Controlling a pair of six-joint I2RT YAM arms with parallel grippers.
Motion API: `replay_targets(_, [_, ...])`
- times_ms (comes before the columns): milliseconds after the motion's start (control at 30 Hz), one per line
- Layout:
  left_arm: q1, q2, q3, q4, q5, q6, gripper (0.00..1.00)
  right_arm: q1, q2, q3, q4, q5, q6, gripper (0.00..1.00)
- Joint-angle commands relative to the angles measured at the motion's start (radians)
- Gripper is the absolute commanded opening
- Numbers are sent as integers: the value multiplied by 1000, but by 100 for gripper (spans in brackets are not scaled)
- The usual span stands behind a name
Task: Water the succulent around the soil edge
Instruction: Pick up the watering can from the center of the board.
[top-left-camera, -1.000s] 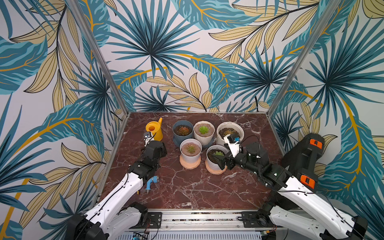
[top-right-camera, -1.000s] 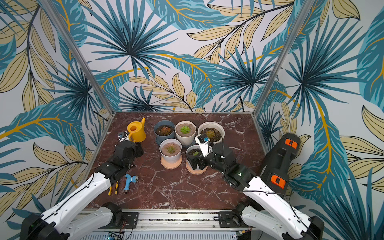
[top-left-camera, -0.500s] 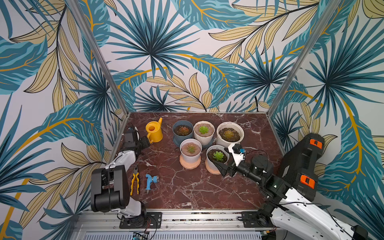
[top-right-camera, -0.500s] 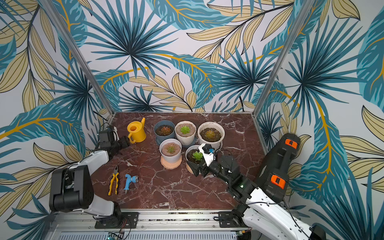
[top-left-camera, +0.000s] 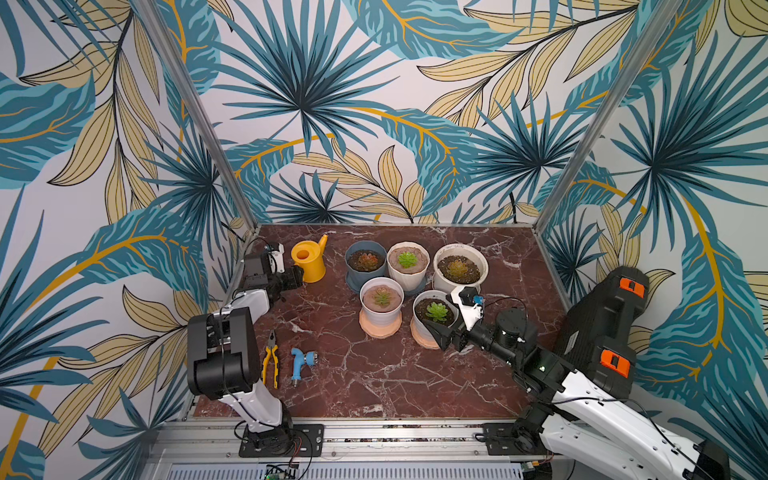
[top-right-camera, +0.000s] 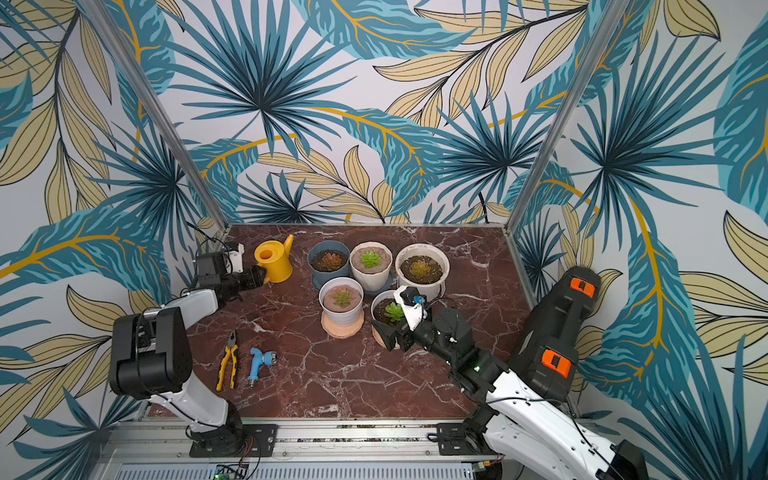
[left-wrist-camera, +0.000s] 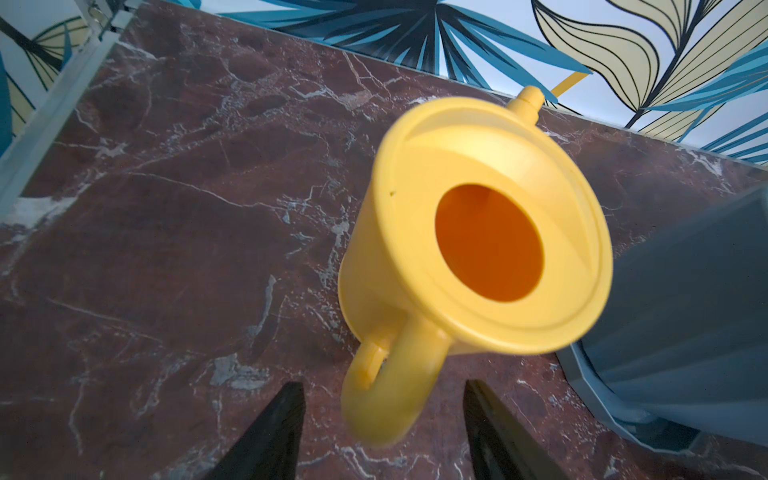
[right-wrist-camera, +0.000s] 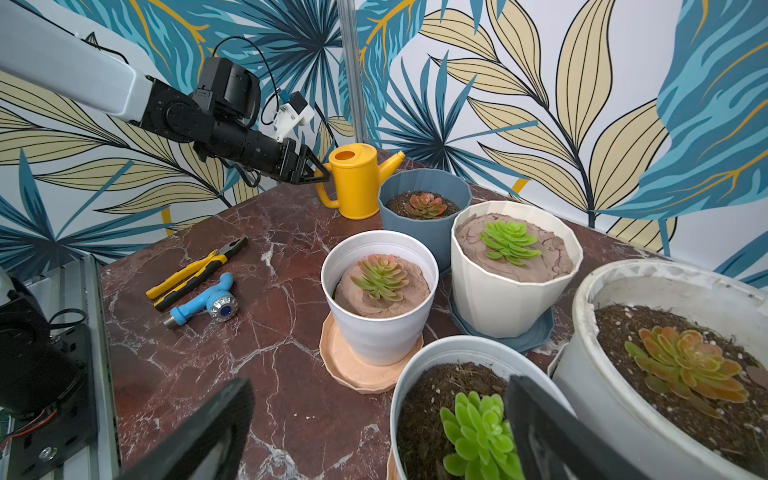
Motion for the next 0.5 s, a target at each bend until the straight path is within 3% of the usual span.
replay_targets(0, [3,58,113,-40,64,33,58,3,3,-16,28,24,-22,99])
replay_targets(133, [2,64,93,27,127,-19,45,3,13,-16,29,31,-24,100])
replay_targets(233, [3,49,46,111,98,-85,13,3,24,-16,32,34,-23,99])
replay_targets(300, [3,37,26,135,60,-109,0,3,33,-15,34,36,-23,99])
replay_targets(467, [-6,-43,-18,150,-36,-144,0,3,45,1,17,37,-12,100])
